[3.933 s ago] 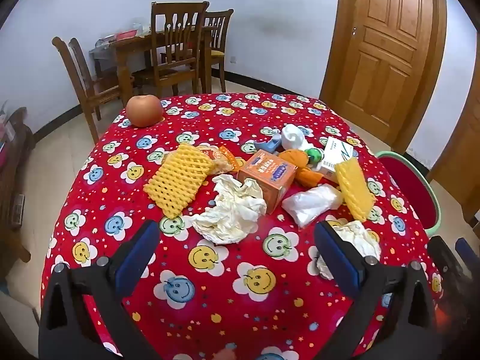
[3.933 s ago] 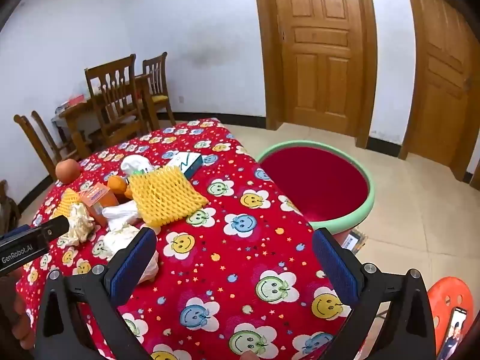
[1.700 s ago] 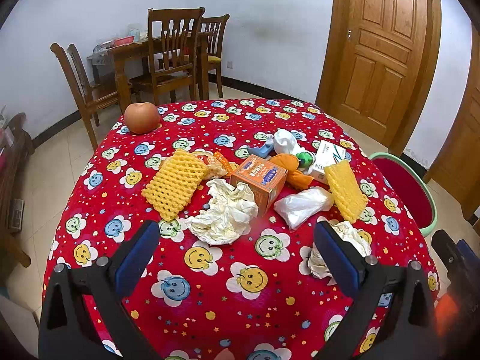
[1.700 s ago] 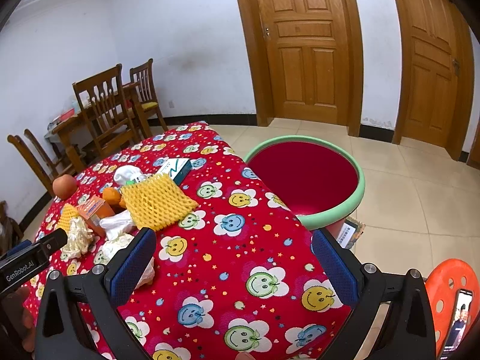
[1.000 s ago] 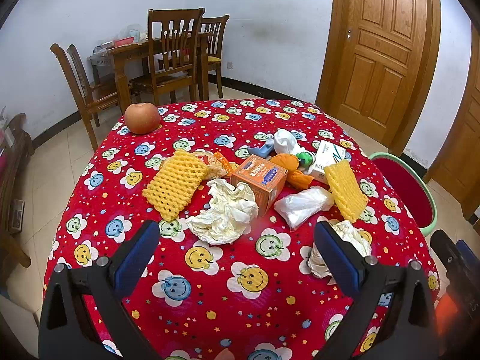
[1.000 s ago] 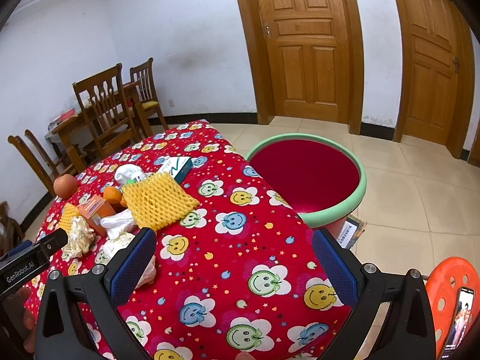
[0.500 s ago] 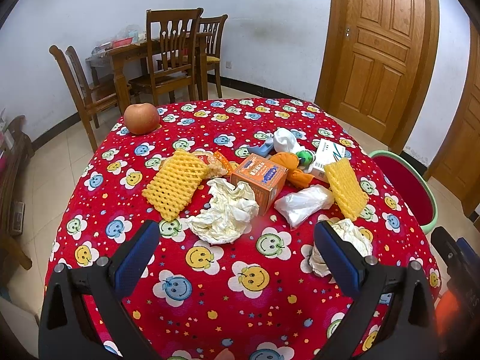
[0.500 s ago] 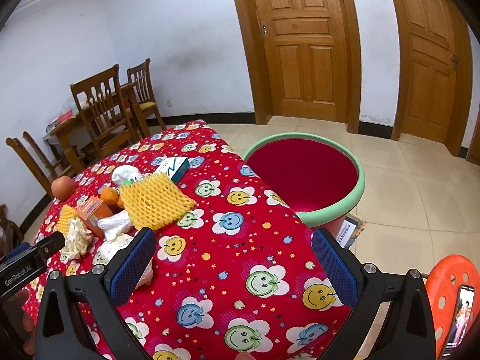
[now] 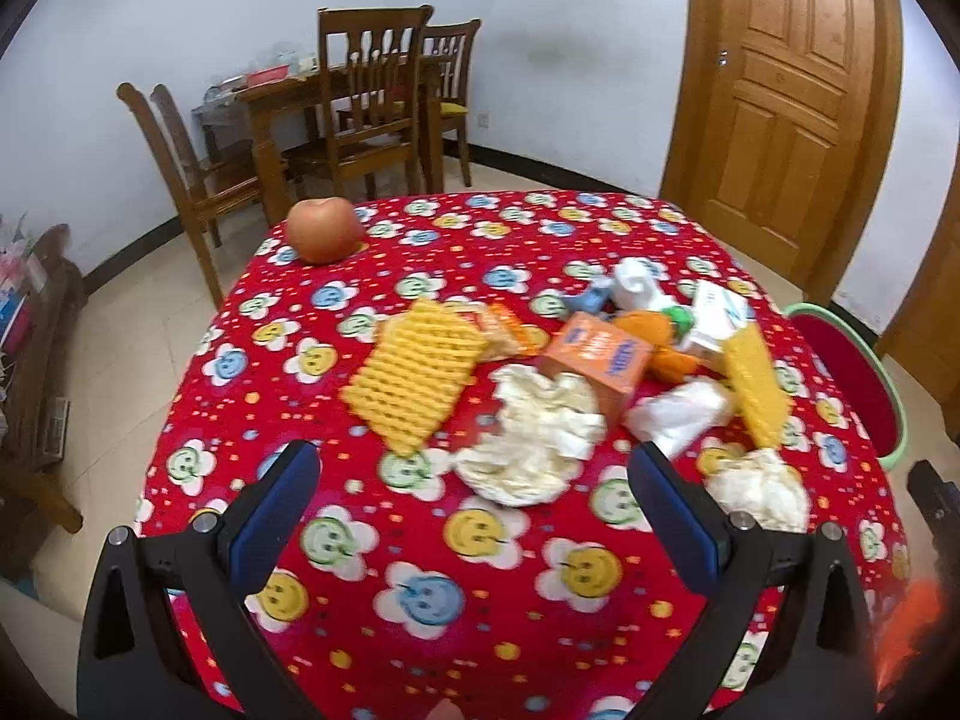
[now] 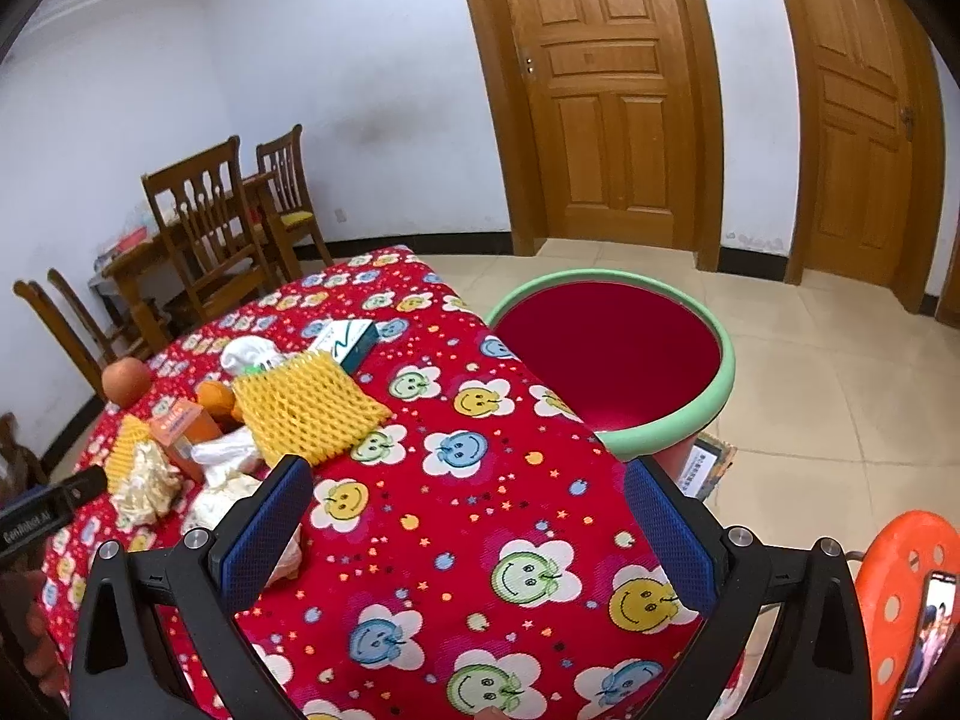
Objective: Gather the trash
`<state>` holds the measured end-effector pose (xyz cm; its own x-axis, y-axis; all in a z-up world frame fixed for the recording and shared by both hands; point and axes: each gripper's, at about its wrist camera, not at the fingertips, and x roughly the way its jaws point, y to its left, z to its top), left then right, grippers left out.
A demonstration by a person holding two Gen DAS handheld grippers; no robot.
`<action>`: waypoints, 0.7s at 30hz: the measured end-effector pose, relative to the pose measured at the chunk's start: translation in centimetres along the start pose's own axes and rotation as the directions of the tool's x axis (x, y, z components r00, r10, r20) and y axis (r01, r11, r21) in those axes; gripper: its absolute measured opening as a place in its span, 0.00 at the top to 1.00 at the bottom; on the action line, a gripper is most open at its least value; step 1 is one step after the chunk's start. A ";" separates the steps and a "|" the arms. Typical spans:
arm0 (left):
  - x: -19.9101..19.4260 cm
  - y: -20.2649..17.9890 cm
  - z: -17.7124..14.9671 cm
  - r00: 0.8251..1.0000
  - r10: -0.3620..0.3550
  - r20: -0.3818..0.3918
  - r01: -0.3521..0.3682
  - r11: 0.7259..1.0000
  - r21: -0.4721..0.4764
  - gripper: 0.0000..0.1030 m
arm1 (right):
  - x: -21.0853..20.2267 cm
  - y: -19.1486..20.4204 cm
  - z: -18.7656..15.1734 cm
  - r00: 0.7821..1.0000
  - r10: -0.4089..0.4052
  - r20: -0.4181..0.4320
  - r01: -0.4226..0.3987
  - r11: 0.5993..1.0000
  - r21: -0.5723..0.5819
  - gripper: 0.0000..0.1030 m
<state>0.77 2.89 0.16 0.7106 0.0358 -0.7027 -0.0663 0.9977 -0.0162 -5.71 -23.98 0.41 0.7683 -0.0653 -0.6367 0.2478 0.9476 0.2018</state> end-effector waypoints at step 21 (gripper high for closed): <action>5.7 -2.0 -0.2 0.979 -0.142 -0.149 0.151 0.987 0.053 0.43 | 2.1 0.9 -1.2 0.990 0.070 -0.123 -0.073 0.997 -0.018 0.00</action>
<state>4.77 1.09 -3.93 0.6004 -0.1152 -0.7914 0.0795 0.9933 -0.0843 -4.58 -22.93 -1.60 0.7056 0.0403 -0.7075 0.1800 0.9554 0.2340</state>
